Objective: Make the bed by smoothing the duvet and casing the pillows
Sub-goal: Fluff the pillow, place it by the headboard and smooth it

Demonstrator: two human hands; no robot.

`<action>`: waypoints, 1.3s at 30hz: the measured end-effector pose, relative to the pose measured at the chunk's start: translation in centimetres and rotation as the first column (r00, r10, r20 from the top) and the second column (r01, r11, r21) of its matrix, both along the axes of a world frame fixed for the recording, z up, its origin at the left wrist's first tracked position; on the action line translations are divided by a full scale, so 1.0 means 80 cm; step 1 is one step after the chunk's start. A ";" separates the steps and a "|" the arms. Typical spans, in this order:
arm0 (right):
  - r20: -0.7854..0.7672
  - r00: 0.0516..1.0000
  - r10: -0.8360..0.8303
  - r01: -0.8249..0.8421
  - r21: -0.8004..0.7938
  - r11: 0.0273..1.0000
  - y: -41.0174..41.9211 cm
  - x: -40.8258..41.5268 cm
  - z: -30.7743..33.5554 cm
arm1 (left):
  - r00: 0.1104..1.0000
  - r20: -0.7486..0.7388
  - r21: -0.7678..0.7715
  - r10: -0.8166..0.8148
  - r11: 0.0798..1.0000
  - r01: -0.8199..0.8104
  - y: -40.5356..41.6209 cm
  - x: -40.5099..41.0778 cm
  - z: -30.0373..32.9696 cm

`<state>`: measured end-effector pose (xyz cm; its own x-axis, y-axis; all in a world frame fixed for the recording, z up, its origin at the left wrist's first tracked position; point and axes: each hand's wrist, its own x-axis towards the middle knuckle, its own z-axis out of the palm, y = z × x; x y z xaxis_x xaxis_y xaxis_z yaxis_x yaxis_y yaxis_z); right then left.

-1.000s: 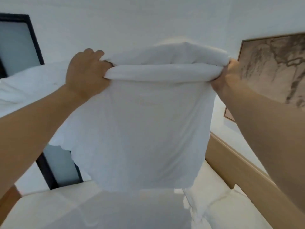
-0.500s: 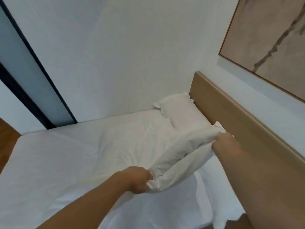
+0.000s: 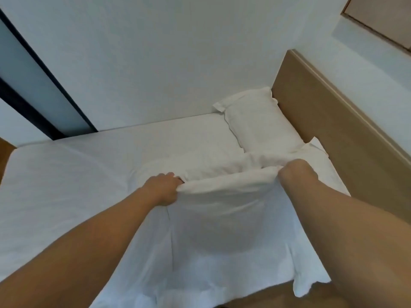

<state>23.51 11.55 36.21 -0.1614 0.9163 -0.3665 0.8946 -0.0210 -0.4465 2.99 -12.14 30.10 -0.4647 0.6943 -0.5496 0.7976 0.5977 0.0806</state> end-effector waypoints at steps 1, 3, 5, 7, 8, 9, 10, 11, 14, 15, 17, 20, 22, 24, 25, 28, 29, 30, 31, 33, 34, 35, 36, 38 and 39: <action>-0.166 0.970 -0.175 0.164 -0.079 0.983 0.015 -0.032 -0.021 | 0.995 -0.097 0.027 0.022 0.999 -0.019 0.028 -0.035 -0.017; -0.388 0.822 -0.416 0.366 -0.199 0.909 0.057 -0.101 -0.077 | 0.953 -0.293 0.067 0.076 0.996 -0.059 0.089 -0.101 -0.070; -0.394 0.847 -0.356 0.329 -0.137 0.934 0.090 -0.169 -0.158 | 0.900 -0.411 0.114 0.143 0.988 -0.105 0.141 -0.151 -0.153; -0.150 0.989 -0.001 0.011 0.071 0.997 0.107 -0.220 -0.280 | 0.898 -0.402 0.132 0.181 0.981 -0.139 0.171 -0.181 -0.257; -0.068 0.983 0.171 -0.163 0.104 0.981 0.112 -0.237 -0.347 | 0.907 -0.378 0.118 0.184 0.982 -0.150 0.178 -0.192 -0.310; 0.070 0.935 0.347 -0.353 0.113 0.929 0.108 -0.249 -0.411 | 0.914 -0.360 0.102 0.189 0.981 -0.163 0.180 -0.203 -0.364; 0.199 0.866 0.458 -0.483 0.099 0.870 0.106 -0.254 -0.473 | 0.911 -0.356 0.110 0.210 0.977 -0.183 0.180 -0.216 -0.418; 0.276 0.806 0.523 -0.565 0.098 0.819 0.107 -0.257 -0.532 | 0.901 -0.357 0.141 0.248 0.967 -0.211 0.180 -0.232 -0.465; 0.414 0.729 0.545 -0.667 0.250 0.702 0.125 -0.283 -0.645 | 0.871 -0.370 0.291 0.323 0.931 -0.222 0.188 -0.289 -0.567; 0.429 0.726 0.538 -0.677 0.309 0.667 0.133 -0.298 -0.666 | 0.866 -0.384 0.332 0.319 0.923 -0.193 0.196 -0.308 -0.589; 0.392 0.757 0.522 -0.651 0.395 0.648 0.157 -0.333 -0.705 | 0.867 -0.387 0.413 0.314 0.900 -0.142 0.220 -0.348 -0.623; 0.338 0.793 0.506 -0.609 0.432 0.666 0.185 -0.381 -0.747 | 0.880 -0.274 0.511 0.387 0.834 -0.208 0.256 -0.386 -0.664; 0.359 0.782 0.509 -0.623 0.436 0.650 0.186 -0.401 -0.761 | 0.853 -0.225 0.559 0.471 0.779 -0.283 0.265 -0.395 -0.695; 0.397 0.750 0.529 -0.661 0.439 0.609 0.184 -0.404 -0.757 | 0.859 -0.242 0.483 0.451 0.824 -0.297 0.273 -0.402 -0.709; 0.383 0.741 0.552 -0.672 0.424 0.607 0.190 -0.403 -0.745 | 0.871 -0.223 0.431 0.438 0.846 -0.315 0.280 -0.408 -0.703; 0.361 0.811 0.461 -0.585 0.469 0.662 0.256 -0.394 -0.690 | 0.935 0.127 0.400 0.331 0.845 -0.354 0.317 -0.421 -0.656; 0.358 0.853 0.380 -0.513 0.446 0.733 0.289 -0.385 -0.672 | 0.915 0.316 0.421 0.250 0.827 -0.371 0.334 -0.419 -0.640; 0.268 0.907 0.325 -0.406 0.346 0.846 0.316 -0.374 -0.654 | 0.839 0.508 0.395 0.195 0.813 -0.428 0.351 -0.411 -0.623; 0.113 0.956 0.271 -0.287 0.161 0.944 0.337 -0.361 -0.645 | 0.737 0.643 0.305 0.209 0.813 -0.497 0.367 -0.400 -0.608; -0.173 0.965 0.199 -0.233 -0.204 0.951 0.358 -0.340 -0.654 | 0.732 0.653 0.192 0.191 0.894 -0.404 0.388 -0.377 -0.594; -0.263 0.939 0.220 -0.294 -0.289 0.911 0.363 -0.333 -0.664 | 0.757 0.630 0.173 0.171 0.920 -0.351 0.394 -0.367 -0.598; -0.305 0.912 0.273 -0.369 -0.321 0.872 0.365 -0.331 -0.675 | 0.766 0.626 0.170 0.147 0.933 -0.318 0.395 -0.359 -0.602; -0.328 0.884 0.333 -0.439 -0.340 0.831 0.363 -0.332 -0.682 | 0.757 0.641 0.168 0.122 0.941 -0.294 0.391 -0.347 -0.608; -0.379 0.823 0.423 -0.555 -0.382 0.739 0.345 -0.332 -0.681 | 0.723 0.690 0.139 0.045 0.972 -0.192 0.370 -0.321 -0.618; -0.391 0.789 0.473 -0.609 -0.401 0.685 0.334 -0.330 -0.673 | 0.710 0.704 0.107 0.025 0.984 -0.140 0.356 -0.309 -0.623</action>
<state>-2.92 38.26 -17.66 -0.7140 0.3477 -0.6077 0.6840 0.1612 -0.7114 -21.71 16.31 -19.75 -0.0481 0.7679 -0.6387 0.4267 0.5940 0.6820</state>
